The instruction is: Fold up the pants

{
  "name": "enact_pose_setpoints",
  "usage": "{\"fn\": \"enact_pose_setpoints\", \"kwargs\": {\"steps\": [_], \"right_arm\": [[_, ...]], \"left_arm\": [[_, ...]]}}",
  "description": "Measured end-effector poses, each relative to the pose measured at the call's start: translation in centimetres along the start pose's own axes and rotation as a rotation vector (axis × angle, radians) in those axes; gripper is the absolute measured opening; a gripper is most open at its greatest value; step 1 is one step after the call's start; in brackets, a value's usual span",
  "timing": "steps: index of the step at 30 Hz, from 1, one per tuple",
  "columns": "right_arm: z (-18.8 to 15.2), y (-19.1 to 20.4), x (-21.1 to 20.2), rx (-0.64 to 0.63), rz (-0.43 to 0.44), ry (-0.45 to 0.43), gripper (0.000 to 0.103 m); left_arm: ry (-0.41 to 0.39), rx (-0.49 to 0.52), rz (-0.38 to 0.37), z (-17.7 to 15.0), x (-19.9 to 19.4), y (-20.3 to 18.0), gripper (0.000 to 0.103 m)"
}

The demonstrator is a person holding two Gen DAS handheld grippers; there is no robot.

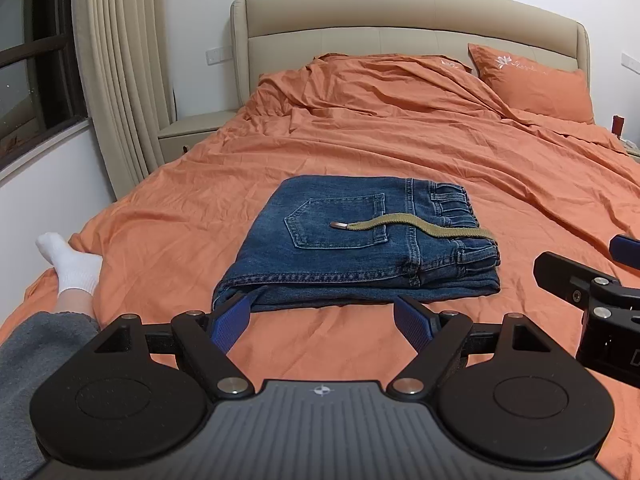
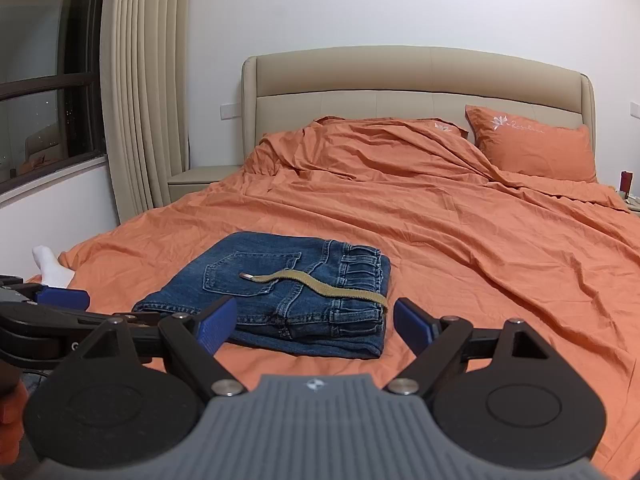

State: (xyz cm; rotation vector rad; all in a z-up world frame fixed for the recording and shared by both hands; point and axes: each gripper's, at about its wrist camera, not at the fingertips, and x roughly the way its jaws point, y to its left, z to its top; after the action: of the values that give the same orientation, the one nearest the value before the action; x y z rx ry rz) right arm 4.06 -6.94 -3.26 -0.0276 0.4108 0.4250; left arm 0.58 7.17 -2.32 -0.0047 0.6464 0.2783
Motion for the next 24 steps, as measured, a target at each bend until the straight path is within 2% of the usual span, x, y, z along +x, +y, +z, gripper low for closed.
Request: {"fn": "enact_pose_setpoints", "kwargs": {"steps": [24], "right_arm": [[-0.04,-0.01,-0.16,0.007,0.010,0.008,0.082]], "left_arm": [[-0.001,0.002,-0.003,0.12,-0.10,0.00,0.095]]}}
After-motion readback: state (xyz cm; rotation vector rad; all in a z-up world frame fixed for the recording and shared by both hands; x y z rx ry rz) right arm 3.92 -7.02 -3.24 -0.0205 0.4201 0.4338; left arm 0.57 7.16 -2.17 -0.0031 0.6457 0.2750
